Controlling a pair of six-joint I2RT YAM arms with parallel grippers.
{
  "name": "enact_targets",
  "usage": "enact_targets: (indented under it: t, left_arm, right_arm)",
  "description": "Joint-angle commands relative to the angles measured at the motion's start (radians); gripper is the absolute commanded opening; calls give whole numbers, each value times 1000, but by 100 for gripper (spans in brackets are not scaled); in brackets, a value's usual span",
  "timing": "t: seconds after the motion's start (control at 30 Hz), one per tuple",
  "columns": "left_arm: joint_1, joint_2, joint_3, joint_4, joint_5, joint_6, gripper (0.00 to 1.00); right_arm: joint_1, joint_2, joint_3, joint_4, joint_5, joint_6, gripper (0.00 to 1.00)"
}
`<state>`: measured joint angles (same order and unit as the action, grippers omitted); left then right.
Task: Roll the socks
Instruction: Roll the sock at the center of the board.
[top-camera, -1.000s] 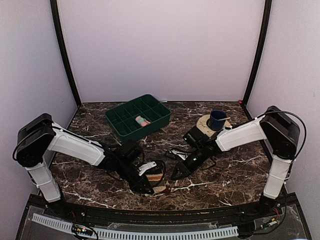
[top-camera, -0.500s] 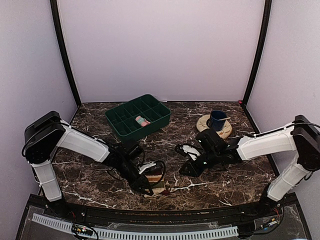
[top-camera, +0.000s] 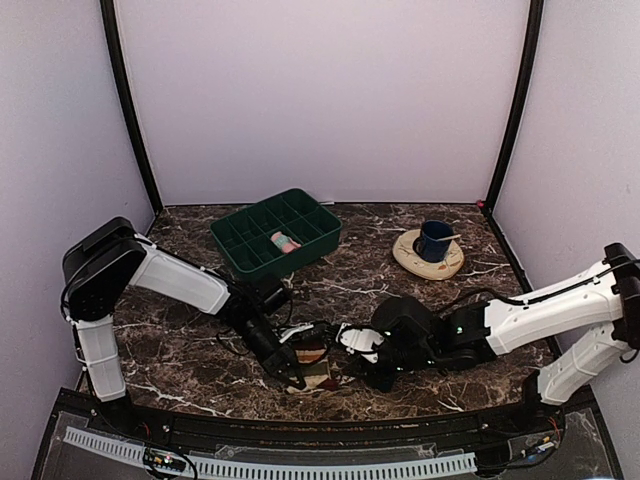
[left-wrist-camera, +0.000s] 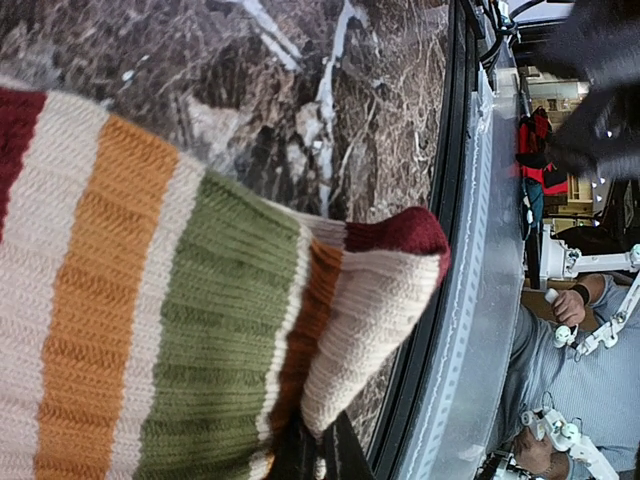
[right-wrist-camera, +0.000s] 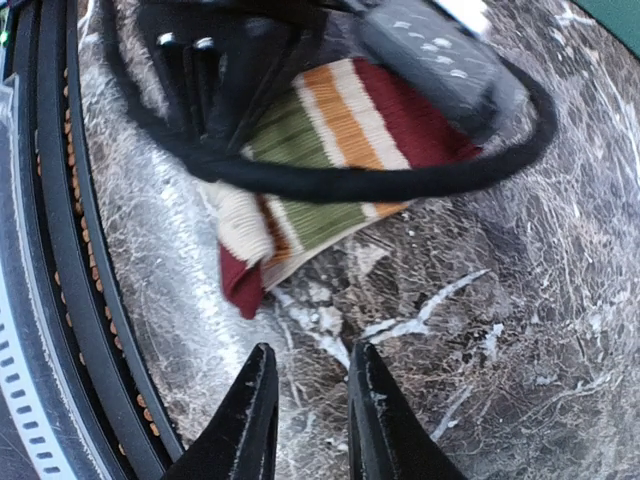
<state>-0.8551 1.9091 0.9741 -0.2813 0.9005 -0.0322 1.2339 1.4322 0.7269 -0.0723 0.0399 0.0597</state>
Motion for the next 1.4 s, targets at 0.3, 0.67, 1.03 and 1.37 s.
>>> enact_targets:
  t: [0.3,0.67,1.03,1.37]
  left_arm:
    - [33,58,62,-136,46,89,0]
    - [33,82,93,-179,41,114,0]
    - [34,89,98,-187,44,125,0]
    - [34,100,112,-212,49,139,0]
  right_arm:
    - [191,135,144,-75,163,-140,31]
    - [195,216,185,-65,169,-186,33]
    - [194,267,231,-102,164,-235,37]
    - [194,269,241,-133,160,-255,35]
